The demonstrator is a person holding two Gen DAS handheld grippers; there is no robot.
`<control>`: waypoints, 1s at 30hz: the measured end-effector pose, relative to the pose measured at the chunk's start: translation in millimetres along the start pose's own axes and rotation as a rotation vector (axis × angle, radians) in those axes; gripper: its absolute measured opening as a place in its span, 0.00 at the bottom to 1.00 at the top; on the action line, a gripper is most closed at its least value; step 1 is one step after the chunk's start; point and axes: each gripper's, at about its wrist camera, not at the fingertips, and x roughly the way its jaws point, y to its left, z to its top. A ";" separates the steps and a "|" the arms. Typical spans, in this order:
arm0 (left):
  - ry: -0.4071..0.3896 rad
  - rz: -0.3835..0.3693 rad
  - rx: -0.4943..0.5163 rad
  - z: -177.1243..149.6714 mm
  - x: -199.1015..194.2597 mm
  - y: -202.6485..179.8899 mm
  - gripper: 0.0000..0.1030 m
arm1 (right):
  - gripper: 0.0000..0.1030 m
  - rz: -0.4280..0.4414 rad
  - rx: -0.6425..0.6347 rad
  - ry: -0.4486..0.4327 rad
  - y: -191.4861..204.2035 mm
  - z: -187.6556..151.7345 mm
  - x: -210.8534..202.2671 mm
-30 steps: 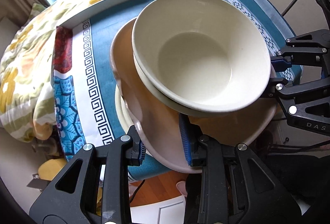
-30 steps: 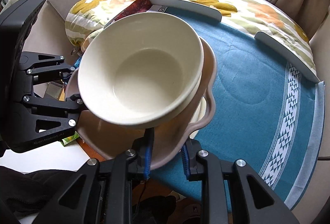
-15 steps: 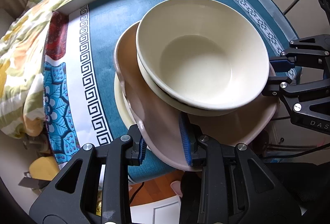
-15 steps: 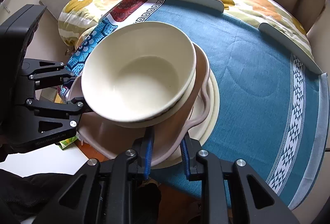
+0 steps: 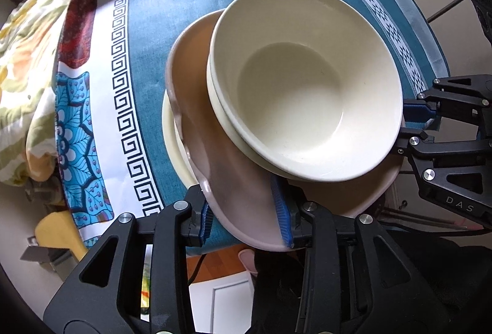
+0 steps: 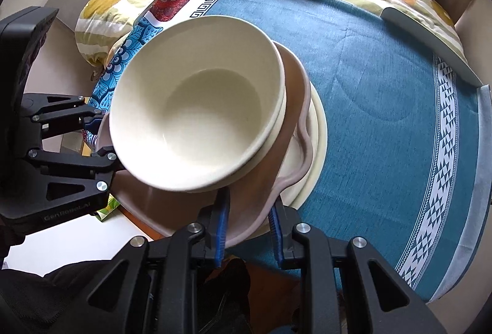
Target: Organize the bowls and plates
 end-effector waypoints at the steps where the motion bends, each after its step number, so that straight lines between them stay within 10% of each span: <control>1: 0.004 -0.010 0.008 -0.2 0.0 -2.9 0.44 | 0.22 0.015 0.014 0.004 -1.1 -0.2 0.7; 4: -0.006 -0.018 0.010 0.3 -2.7 -9.2 0.77 | 0.22 0.025 0.027 0.010 0.6 0.6 2.0; 20: -0.017 -0.004 -0.004 -5.1 -27.7 1.9 0.77 | 0.36 -0.006 0.070 0.025 2.7 -2.3 -15.3; 30: -0.182 0.027 -0.079 -37.6 -96.6 6.5 0.77 | 0.38 -0.065 0.138 -0.166 14.7 -38.4 -82.3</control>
